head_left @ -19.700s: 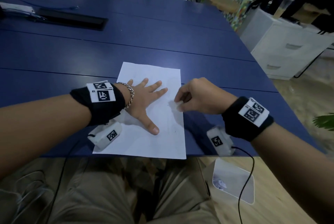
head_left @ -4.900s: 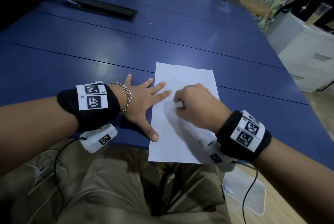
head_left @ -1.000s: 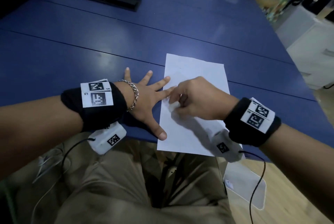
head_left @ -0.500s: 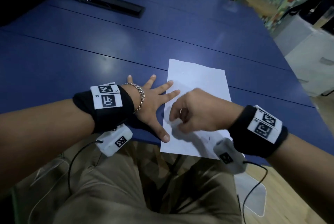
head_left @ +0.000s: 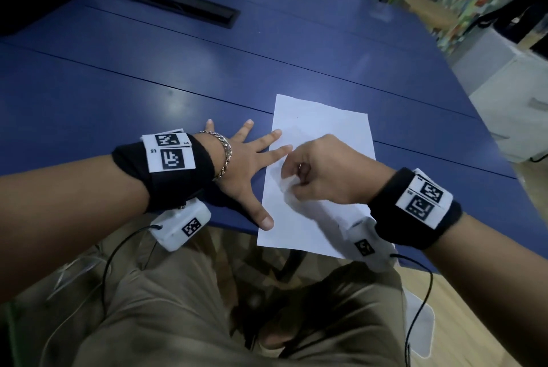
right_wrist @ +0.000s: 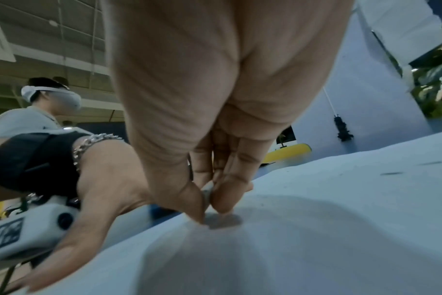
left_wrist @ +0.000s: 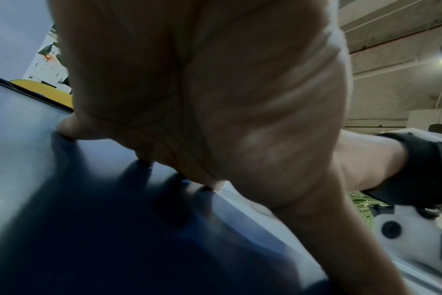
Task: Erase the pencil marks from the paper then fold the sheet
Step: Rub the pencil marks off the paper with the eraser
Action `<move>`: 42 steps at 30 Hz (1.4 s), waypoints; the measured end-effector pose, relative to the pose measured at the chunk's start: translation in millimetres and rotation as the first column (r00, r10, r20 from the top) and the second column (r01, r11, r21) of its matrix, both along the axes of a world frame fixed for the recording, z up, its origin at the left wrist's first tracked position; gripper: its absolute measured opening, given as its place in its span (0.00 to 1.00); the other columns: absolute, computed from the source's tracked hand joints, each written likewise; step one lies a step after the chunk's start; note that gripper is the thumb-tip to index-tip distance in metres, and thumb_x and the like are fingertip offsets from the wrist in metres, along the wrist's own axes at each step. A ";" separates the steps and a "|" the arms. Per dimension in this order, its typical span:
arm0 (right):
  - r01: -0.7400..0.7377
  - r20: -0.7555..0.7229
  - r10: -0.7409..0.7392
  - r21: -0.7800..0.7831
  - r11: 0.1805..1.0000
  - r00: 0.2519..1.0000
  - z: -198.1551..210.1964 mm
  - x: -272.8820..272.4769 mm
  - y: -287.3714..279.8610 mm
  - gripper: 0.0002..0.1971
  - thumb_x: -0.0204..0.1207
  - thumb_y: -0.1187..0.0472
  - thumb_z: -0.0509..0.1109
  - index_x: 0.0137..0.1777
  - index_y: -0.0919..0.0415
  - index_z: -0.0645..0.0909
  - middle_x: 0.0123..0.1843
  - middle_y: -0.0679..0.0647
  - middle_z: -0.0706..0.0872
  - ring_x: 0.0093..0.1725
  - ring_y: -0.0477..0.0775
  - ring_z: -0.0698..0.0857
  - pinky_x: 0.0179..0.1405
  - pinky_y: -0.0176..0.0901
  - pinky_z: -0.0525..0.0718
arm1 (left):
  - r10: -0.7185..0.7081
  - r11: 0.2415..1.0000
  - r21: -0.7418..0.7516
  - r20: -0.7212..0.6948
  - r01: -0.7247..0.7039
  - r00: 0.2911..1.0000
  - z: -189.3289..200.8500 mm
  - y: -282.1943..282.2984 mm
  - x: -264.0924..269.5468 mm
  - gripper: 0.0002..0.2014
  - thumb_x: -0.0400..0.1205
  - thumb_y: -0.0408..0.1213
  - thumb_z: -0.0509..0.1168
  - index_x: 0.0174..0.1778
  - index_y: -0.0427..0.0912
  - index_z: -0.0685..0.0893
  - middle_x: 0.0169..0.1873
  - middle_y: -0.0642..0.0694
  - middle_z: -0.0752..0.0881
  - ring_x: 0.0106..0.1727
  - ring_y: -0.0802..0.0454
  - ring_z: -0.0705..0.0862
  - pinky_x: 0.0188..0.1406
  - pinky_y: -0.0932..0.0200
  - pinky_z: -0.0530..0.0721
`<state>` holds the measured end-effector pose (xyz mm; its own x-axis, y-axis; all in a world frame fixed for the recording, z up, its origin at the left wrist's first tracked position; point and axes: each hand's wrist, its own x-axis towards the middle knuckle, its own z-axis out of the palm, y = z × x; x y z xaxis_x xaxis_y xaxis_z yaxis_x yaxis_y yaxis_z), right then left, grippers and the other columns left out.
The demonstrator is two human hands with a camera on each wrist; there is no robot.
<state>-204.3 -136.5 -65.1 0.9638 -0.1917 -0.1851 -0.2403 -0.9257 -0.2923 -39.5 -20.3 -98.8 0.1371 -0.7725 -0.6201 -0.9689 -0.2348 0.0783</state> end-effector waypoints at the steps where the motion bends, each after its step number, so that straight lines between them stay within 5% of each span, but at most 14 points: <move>1: 0.009 0.050 -0.008 -0.028 1.000 0.999 -2.3 0.8 -1.2 0.11 0.67 0.58 0.78 0.50 0.50 0.90 0.33 0.38 0.83 0.33 0.38 0.82 0.36 0.32 0.76 | 0.000 1.000 0.000 0.005 0.000 1.000 0.4 0.1 -0.4 0.76 0.41 0.93 0.60 0.78 0.78 0.20 0.78 0.72 0.15 0.86 0.40 0.20 0.70 0.03 0.41; 3: 0.002 0.081 0.001 -0.032 0.999 0.997 -3.8 -2.8 3.0 0.11 0.66 0.60 0.77 0.49 0.52 0.90 0.34 0.40 0.84 0.33 0.40 0.82 0.36 0.36 0.79 | -0.001 1.000 0.001 0.014 0.001 1.000 0.8 0.4 -0.9 0.76 0.40 0.93 0.59 0.78 0.78 0.20 0.78 0.72 0.16 0.86 0.39 0.21 0.70 0.03 0.41; 8: -0.113 -0.096 0.112 -0.002 0.994 0.989 2.5 -4.6 9.3 0.13 0.66 0.55 0.79 0.51 0.46 0.90 0.37 0.40 0.87 0.35 0.35 0.83 0.37 0.25 0.78 | -0.002 1.000 0.021 0.022 0.002 1.000 2.3 -0.1 -2.4 0.76 0.43 0.93 0.61 0.77 0.77 0.18 0.78 0.72 0.15 0.86 0.39 0.20 0.70 0.03 0.42; 14: -0.030 0.046 0.033 -0.061 0.998 0.998 -1.2 2.5 -1.6 0.13 0.65 0.58 0.77 0.51 0.50 0.90 0.36 0.40 0.86 0.34 0.42 0.83 0.41 0.38 0.84 | -0.003 1.000 0.022 0.015 0.003 1.000 1.5 -0.6 -2.2 0.78 0.39 0.93 0.59 0.79 0.77 0.21 0.78 0.72 0.15 0.86 0.39 0.20 0.69 0.02 0.41; 18: -0.121 -0.142 0.122 0.013 0.993 0.982 4.4 -7.5 6.0 0.12 0.67 0.50 0.80 0.51 0.44 0.89 0.37 0.40 0.88 0.37 0.37 0.85 0.40 0.32 0.83 | -0.005 1.000 0.017 0.018 0.004 1.000 0.5 -1.0 -1.6 0.76 0.44 0.92 0.63 0.78 0.78 0.19 0.78 0.72 0.15 0.86 0.38 0.20 0.68 0.01 0.42; 23: -0.048 0.027 0.049 -0.051 0.998 0.998 0.8 -2.2 0.9 0.13 0.66 0.59 0.78 0.51 0.51 0.90 0.36 0.41 0.85 0.36 0.43 0.83 0.43 0.44 0.86 | -0.002 1.000 0.016 0.024 0.002 1.000 -0.3 -1.4 -1.6 0.77 0.41 0.93 0.61 0.77 0.78 0.19 0.78 0.72 0.15 0.86 0.39 0.20 0.70 0.02 0.41; 27: -0.112 -0.080 0.111 -0.012 0.994 0.991 0.6 -15.7 10.7 0.13 0.68 0.54 0.78 0.54 0.46 0.90 0.41 0.41 0.88 0.39 0.41 0.84 0.41 0.35 0.83 | -0.006 1.000 0.019 0.024 0.006 1.000 0.2 -0.8 -1.0 0.75 0.45 0.93 0.63 0.77 0.78 0.19 0.79 0.71 0.16 0.86 0.38 0.21 0.69 0.02 0.42; 35: 0.289 0.109 -0.302 0.121 0.950 0.947 17.6 -70.9 -13.4 0.07 0.73 0.60 0.79 0.48 0.46 0.90 0.38 0.35 0.88 0.40 0.38 0.88 0.36 0.36 0.87 | -0.010 1.000 0.018 0.021 0.010 1.000 -0.8 -1.2 -0.1 0.75 0.43 0.94 0.61 0.75 0.79 0.18 0.79 0.71 0.16 0.86 0.38 0.21 0.69 0.02 0.43; 37: 0.328 0.077 -0.340 0.137 0.935 0.937 15.5 -86.0 -8.5 0.08 0.73 0.61 0.78 0.48 0.46 0.90 0.39 0.30 0.87 0.40 0.36 0.88 0.38 0.33 0.86 | -0.011 1.000 0.015 0.021 0.010 1.000 -1.3 -1.4 0.7 0.75 0.43 0.94 0.61 0.75 0.80 0.18 0.78 0.72 0.16 0.86 0.38 0.21 0.69 0.02 0.43; 42: 0.364 0.069 -0.375 0.138 0.921 0.924 0.4 -106.7 4.7 0.08 0.73 0.60 0.78 0.48 0.45 0.90 0.46 0.40 0.88 0.41 0.36 0.88 0.43 0.33 0.86 | -0.015 1.000 0.005 0.019 0.015 1.000 -0.5 -0.7 0.3 0.74 0.45 0.93 0.62 0.76 0.79 0.18 0.79 0.71 0.16 0.86 0.37 0.21 0.70 0.03 0.42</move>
